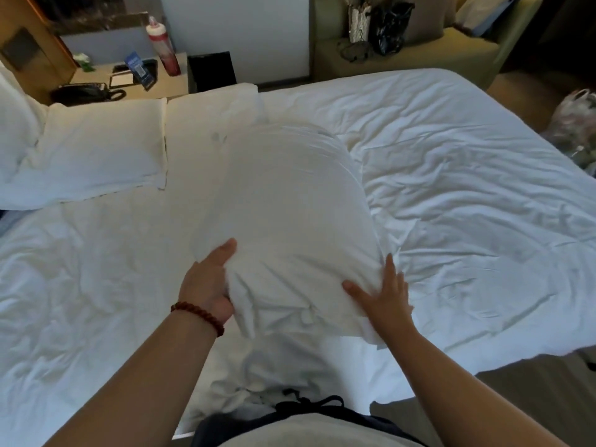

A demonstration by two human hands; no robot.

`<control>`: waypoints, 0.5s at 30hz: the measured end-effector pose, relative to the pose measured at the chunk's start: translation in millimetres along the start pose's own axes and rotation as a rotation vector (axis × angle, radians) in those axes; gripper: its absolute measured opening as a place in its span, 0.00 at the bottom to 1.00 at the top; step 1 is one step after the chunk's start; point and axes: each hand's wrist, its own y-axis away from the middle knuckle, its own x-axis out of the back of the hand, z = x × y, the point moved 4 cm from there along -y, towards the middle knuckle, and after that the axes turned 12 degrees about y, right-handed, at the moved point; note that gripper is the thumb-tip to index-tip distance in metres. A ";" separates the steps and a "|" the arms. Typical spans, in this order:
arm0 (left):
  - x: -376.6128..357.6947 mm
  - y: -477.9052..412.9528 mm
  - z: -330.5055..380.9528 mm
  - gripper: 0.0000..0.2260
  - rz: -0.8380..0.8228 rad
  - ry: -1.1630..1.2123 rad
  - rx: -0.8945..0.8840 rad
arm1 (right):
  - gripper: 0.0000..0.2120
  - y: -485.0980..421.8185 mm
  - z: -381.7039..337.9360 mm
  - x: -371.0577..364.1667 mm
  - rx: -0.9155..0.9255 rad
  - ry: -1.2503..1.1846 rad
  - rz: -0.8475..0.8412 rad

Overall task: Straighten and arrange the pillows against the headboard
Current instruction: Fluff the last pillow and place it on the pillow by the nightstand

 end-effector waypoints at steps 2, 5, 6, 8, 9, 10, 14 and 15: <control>-1.8 11.8 10.9 0.17 -0.012 0.000 -0.024 | 0.66 -3.5 5.1 3.2 -0.015 -0.161 -0.039; 3.4 30.0 30.3 0.16 0.011 -0.021 -0.090 | 0.65 5.9 -3.4 2.6 0.036 -0.194 -0.127; 5.9 35.7 37.0 0.15 0.015 -0.023 -0.106 | 0.64 9.6 -6.4 0.2 0.050 -0.205 -0.141; 9.8 47.1 51.1 0.13 0.010 -0.021 -0.129 | 0.58 15.9 -13.0 -6.0 0.082 -0.259 -0.137; 11.7 51.7 57.6 0.13 0.009 -0.021 -0.140 | 0.54 18.9 -17.6 -8.4 0.101 -0.295 -0.132; 14.3 55.4 64.3 0.14 0.007 -0.016 -0.148 | 0.52 21.7 -22.7 -10.1 0.116 -0.326 -0.125; 22.2 69.0 90.6 0.14 -0.019 0.011 -0.165 | 0.40 36.0 -48.7 -9.9 0.157 -0.407 -0.057; 23.0 73.4 97.6 0.12 -0.027 0.012 -0.174 | 0.36 40.3 -56.4 -8.1 0.164 -0.425 -0.033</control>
